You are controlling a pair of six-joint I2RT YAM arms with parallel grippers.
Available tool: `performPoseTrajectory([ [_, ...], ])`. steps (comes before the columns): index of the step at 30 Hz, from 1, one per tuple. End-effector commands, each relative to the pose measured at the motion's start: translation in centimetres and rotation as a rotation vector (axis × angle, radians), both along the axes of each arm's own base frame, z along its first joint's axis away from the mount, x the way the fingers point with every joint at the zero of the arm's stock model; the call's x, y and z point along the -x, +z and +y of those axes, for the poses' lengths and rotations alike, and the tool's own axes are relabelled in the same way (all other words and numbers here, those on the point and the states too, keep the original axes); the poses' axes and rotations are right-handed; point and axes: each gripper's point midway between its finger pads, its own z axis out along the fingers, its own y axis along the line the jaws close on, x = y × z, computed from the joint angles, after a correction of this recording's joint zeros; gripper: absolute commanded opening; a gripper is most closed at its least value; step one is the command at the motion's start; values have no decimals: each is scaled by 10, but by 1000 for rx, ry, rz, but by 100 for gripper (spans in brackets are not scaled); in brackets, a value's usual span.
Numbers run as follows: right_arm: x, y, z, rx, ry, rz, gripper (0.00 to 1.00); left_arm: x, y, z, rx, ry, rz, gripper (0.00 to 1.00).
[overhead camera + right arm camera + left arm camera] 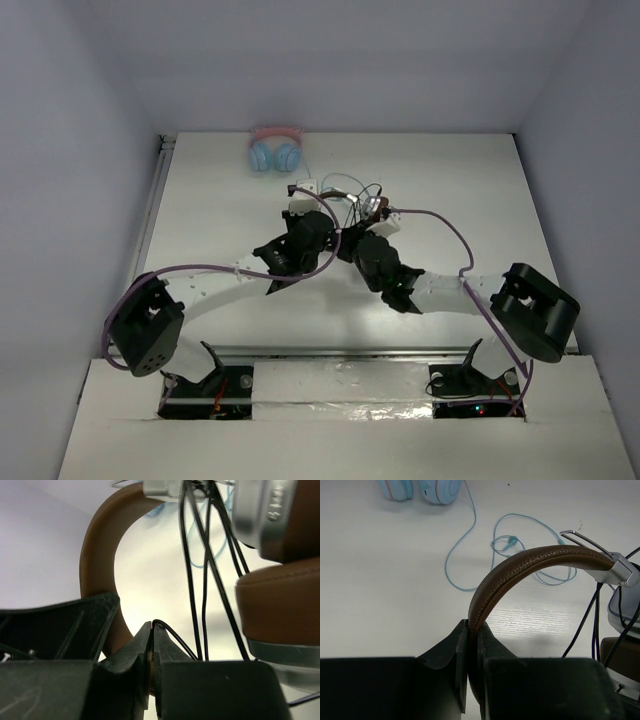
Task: Wrap the headphones
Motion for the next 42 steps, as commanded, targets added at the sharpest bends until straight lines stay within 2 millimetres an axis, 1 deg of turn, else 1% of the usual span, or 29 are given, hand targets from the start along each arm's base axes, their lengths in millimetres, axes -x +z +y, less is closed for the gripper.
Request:
performPoseTrajectory([
  [1,5,-9,4,112,20,28,8,-18,55,-25,202,-34,-106,0],
  [2,6,-12,4,127,27,35,9,-21,54,-23,199,-32,-100,0],
  [3,6,-13,5,138,31,41,10,-22,57,-25,204,-41,-102,0],
  [5,9,-19,5,159,48,58,10,-24,55,-28,194,-44,-97,0],
  [6,10,-19,6,166,54,60,10,-27,55,-25,192,-33,-98,0],
  [8,12,-25,5,190,64,78,11,-28,47,-26,180,-32,-85,0],
  [9,14,-28,4,205,72,84,15,-28,41,-27,173,-36,-76,0],
  [11,17,-35,6,237,98,110,19,-29,29,-30,162,-38,-58,0],
  [12,19,-38,6,252,111,117,19,-30,21,-26,161,-27,-45,0],
  [13,21,-41,6,262,120,128,19,-31,13,-28,156,-29,-32,0],
  [15,27,-45,7,266,148,143,23,-29,3,-29,156,-34,-18,0],
  [18,36,-47,7,269,175,160,24,-28,-7,-29,157,-35,-4,0],
  [19,38,-45,5,264,175,159,24,-27,-10,-30,158,-38,2,0],
  [20,41,-42,3,259,182,159,28,-27,-10,-31,164,-43,1,0],
  [21,43,-39,2,254,186,161,28,-29,-13,-28,163,-39,7,0],
  [23,47,-35,-1,258,197,166,32,-28,-16,-30,164,-46,14,0],
  [24,49,-27,-3,248,198,157,32,-28,-16,-32,168,-52,16,0],
  [26,52,-22,-7,245,201,156,34,-31,-18,-31,172,-51,23,0],
  [27,54,-20,-10,245,202,154,36,-30,-18,-32,177,-56,24,0],
  [28,55,-12,-12,236,198,143,38,-30,-18,-33,179,-61,27,0],
  [29,56,-14,-16,246,195,150,39,-32,-19,-31,183,-55,28,0],
  [31,59,-5,-20,236,197,137,39,-34,-21,-29,189,-54,36,0],
  [33,62,-2,-21,227,208,131,39,-34,-20,-31,194,-62,39,0],
  [34,64,0,-23,223,209,130,39,-36,-20,-28,191,-54,41,0],
  [36,68,9,-27,203,214,117,39,-35,-20,-30,194,-63,46,0],
  [37,70,12,-30,198,218,110,39,-37,-21,-27,196,-55,49,0],
  [38,76,22,-34,176,228,95,39,-37,-21,-27,196,-59,52,0],
  [41,85,40,-47,150,234,61,39,-33,-23,-29,209,-76,67,0],
  [42,91,58,-57,120,231,21,37,-30,-26,-31,211,-91,81,0],
])
